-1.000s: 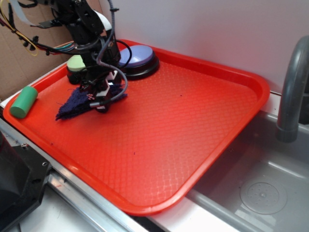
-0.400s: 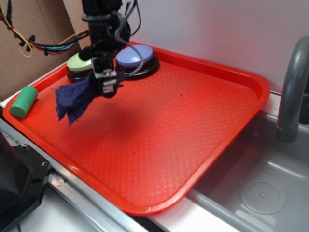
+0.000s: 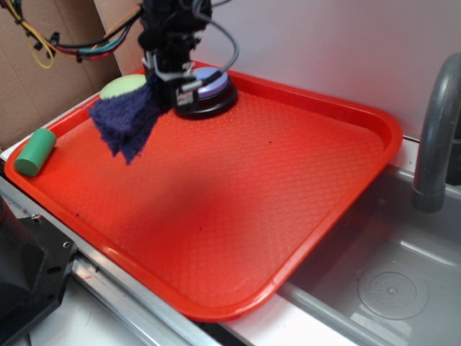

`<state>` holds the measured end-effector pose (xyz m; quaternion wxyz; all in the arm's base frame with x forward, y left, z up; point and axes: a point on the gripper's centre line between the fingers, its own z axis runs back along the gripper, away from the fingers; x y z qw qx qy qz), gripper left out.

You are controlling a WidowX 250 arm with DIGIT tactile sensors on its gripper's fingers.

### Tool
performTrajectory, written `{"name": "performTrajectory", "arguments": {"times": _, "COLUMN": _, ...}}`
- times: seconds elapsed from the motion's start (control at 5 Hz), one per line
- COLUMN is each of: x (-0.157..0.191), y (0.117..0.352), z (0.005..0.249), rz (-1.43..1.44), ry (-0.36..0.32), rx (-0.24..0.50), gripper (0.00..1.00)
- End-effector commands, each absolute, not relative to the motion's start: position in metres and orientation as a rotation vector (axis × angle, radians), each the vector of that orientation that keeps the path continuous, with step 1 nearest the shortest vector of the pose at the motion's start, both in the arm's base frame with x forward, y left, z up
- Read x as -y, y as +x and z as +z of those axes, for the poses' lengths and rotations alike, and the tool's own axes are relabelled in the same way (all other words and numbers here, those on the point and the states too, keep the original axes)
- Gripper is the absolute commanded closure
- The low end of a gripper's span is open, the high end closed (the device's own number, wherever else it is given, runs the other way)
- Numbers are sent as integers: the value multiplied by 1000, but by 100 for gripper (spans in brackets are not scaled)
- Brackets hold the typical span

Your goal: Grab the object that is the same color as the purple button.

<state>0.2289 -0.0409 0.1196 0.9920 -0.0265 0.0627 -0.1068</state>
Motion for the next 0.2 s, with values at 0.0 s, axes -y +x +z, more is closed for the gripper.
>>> {"name": "performTrajectory", "arguments": {"times": 0.0, "x": 52, "y": 254, "z": 142, "rz": -170, "ry": 12, "rx": -126, "gripper": 100}}
